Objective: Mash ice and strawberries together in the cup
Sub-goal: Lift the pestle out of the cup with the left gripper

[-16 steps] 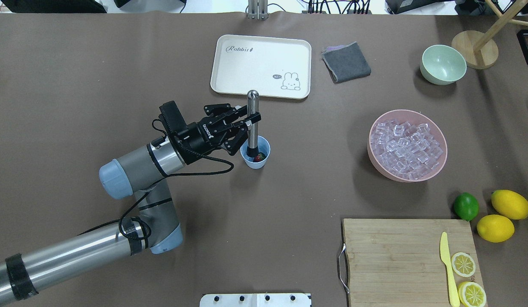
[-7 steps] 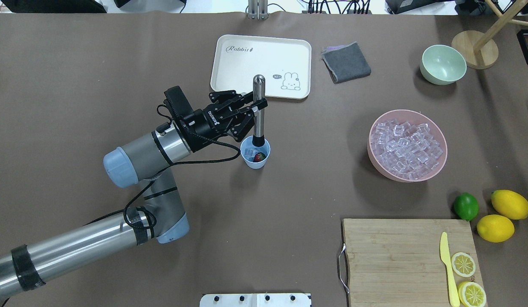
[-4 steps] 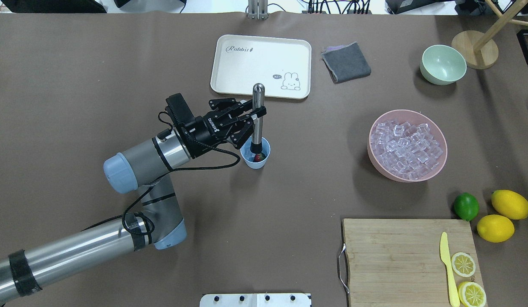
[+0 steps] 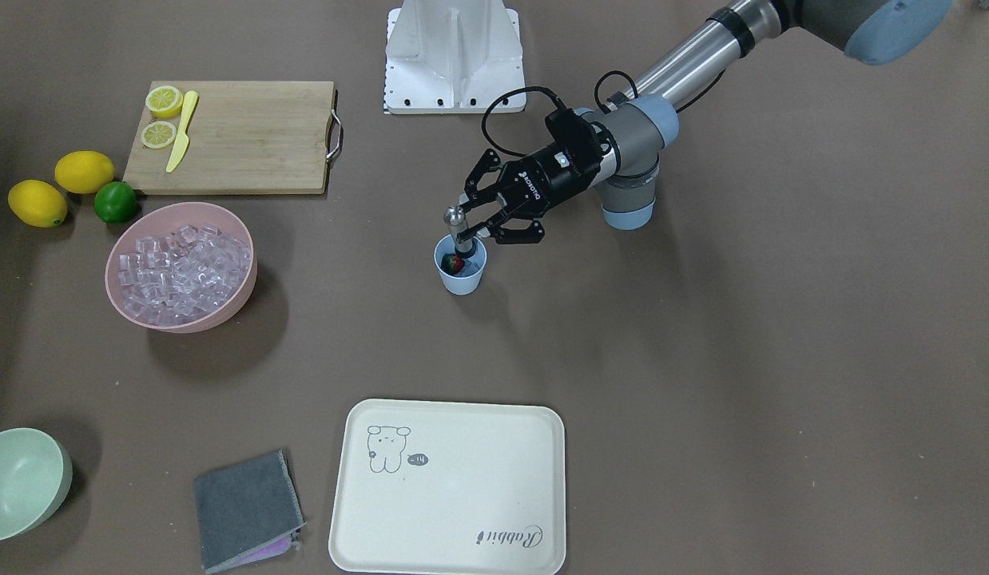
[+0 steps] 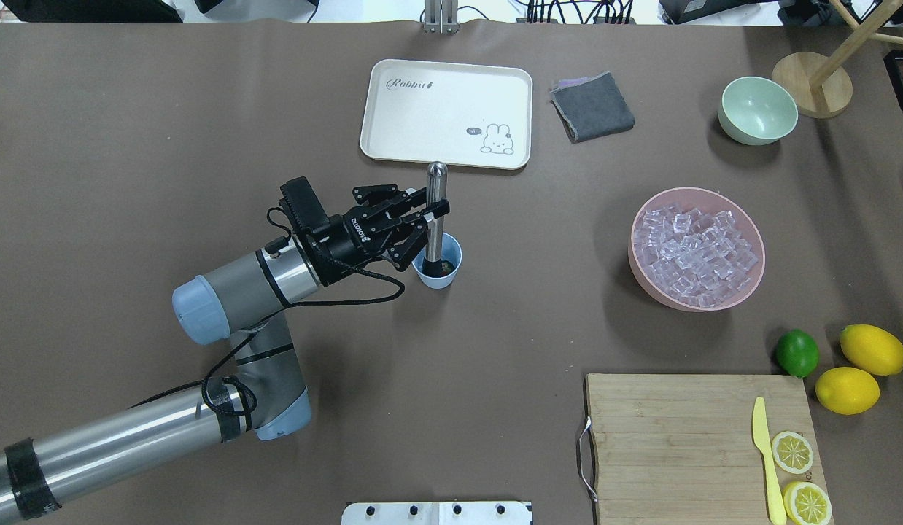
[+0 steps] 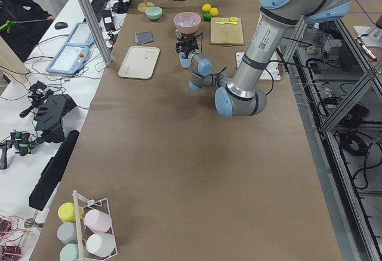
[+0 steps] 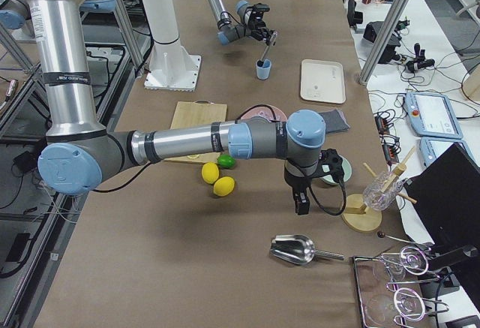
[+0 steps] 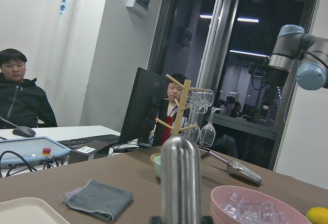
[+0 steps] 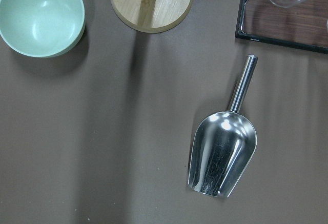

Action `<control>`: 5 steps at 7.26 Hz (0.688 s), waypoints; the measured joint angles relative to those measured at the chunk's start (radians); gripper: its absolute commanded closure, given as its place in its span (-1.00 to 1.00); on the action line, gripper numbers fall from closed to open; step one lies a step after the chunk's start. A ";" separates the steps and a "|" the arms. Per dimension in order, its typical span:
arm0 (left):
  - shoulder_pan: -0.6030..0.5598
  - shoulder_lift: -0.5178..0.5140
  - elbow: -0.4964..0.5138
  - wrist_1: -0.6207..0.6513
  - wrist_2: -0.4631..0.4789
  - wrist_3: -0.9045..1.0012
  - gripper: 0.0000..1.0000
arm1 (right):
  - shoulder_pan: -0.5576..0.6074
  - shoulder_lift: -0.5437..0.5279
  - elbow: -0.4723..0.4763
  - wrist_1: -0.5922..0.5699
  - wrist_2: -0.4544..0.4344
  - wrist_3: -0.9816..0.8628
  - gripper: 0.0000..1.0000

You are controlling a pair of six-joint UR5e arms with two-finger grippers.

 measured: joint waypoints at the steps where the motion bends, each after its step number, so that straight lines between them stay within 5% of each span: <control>1: -0.006 0.000 -0.029 0.008 0.000 -0.007 1.00 | 0.000 -0.002 0.002 0.000 0.000 -0.001 -0.99; 3: -0.046 0.026 -0.126 0.077 -0.005 -0.069 1.00 | 0.000 -0.001 0.003 0.000 0.000 -0.001 -0.99; 5: -0.094 0.101 -0.305 0.310 -0.050 -0.133 1.00 | 0.000 -0.003 0.010 -0.001 0.000 -0.001 -0.99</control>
